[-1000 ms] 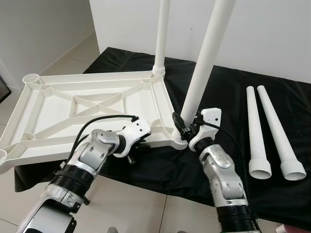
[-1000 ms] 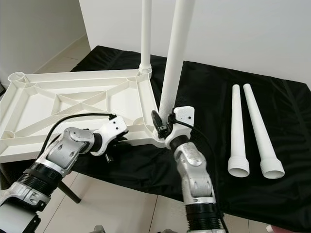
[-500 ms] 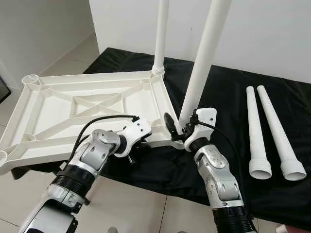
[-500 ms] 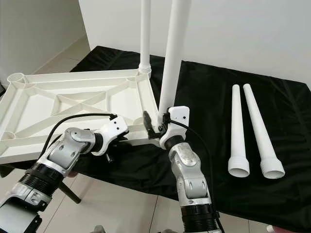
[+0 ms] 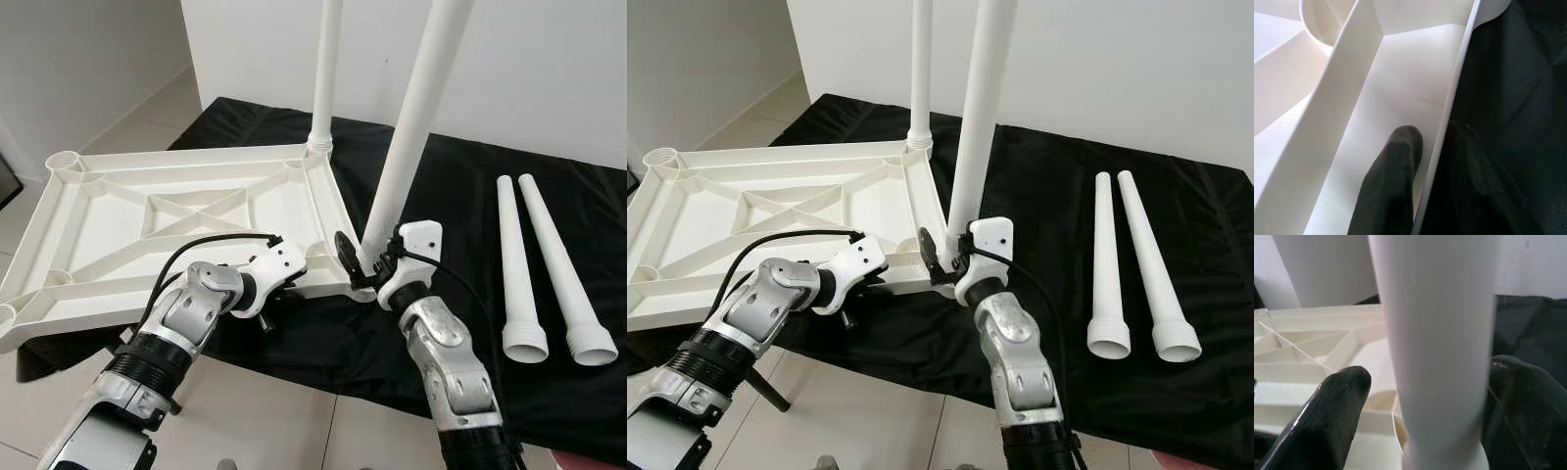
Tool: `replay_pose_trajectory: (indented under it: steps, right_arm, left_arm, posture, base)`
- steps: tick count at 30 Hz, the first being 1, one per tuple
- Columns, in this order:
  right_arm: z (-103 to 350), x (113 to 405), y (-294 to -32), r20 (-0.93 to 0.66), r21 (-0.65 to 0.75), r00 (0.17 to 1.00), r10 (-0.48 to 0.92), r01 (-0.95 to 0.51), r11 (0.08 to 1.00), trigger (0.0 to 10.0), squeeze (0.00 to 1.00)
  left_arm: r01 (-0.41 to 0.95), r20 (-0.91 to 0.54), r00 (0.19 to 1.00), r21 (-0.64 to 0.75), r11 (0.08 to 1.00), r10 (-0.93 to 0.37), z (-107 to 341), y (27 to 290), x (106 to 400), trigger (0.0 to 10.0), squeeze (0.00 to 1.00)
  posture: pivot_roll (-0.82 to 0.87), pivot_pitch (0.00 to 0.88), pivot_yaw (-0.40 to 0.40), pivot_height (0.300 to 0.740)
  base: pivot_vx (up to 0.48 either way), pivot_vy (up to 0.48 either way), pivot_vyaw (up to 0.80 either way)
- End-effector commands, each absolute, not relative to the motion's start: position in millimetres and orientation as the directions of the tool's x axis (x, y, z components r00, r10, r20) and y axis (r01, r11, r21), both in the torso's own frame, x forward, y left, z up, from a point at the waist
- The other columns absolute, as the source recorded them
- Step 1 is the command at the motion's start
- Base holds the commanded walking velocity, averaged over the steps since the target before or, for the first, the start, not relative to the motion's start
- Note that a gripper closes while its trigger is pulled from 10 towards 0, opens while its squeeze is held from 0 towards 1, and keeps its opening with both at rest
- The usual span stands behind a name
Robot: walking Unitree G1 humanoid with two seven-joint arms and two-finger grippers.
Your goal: Building children table
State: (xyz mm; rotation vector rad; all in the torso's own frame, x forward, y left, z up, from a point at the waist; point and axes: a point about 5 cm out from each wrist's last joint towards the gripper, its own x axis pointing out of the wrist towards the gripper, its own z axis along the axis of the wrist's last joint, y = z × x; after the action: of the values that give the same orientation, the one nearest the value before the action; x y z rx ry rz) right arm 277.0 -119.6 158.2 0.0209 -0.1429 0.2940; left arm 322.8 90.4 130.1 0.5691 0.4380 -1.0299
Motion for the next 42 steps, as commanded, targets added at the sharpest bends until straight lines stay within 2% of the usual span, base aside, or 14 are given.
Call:
replay_pose_trajectory:
  steps: [1,14,25,31,42]
  right_arm:
    - [161,274,-123,0.164,0.005,0.944,0.287,-0.292,0.956,10.0,0.00]
    - [151,253,-133,0.150,-0.001,0.935,0.322,-0.326,0.945,10.0,0.00]
    - [137,227,-150,0.158,-0.008,0.900,0.406,-0.410,0.912,10.0,0.00]
    - [129,222,-152,0.138,-0.031,0.863,0.486,-0.487,0.873,10.0,0.00]
    - [129,225,-153,0.144,-0.030,0.854,0.500,-0.501,0.865,10.0,0.00]
  left_arm:
    - [0.880,-0.601,0.469,0.259,0.398,-0.647,126,89,323,10.0,0.00]
    - [0.881,-0.610,0.467,0.262,0.394,-0.640,125,91,326,10.0,0.00]
    - [0.874,-0.615,0.478,0.264,0.407,-0.627,123,92,333,10.0,0.00]
    - [0.857,-0.611,0.502,0.258,0.445,-0.613,121,93,340,10.0,0.00]
    - [0.816,-0.591,0.554,0.245,0.524,-0.586,118,88,353,10.0,0.00]
  posture:
    - [-0.07,0.000,-0.011,0.740]
    - [-0.08,0.007,-0.002,0.740]
    - [-0.10,0.024,0.004,0.740]
    - [-0.10,0.025,-0.001,0.740]
    - [-0.10,0.021,0.000,0.740]
  base:
    - [0.000,0.000,0.00]
    - [0.000,0.000,0.00]
    - [0.000,0.000,0.00]
    - [0.000,0.000,0.00]
    - [0.000,0.000,0.00]
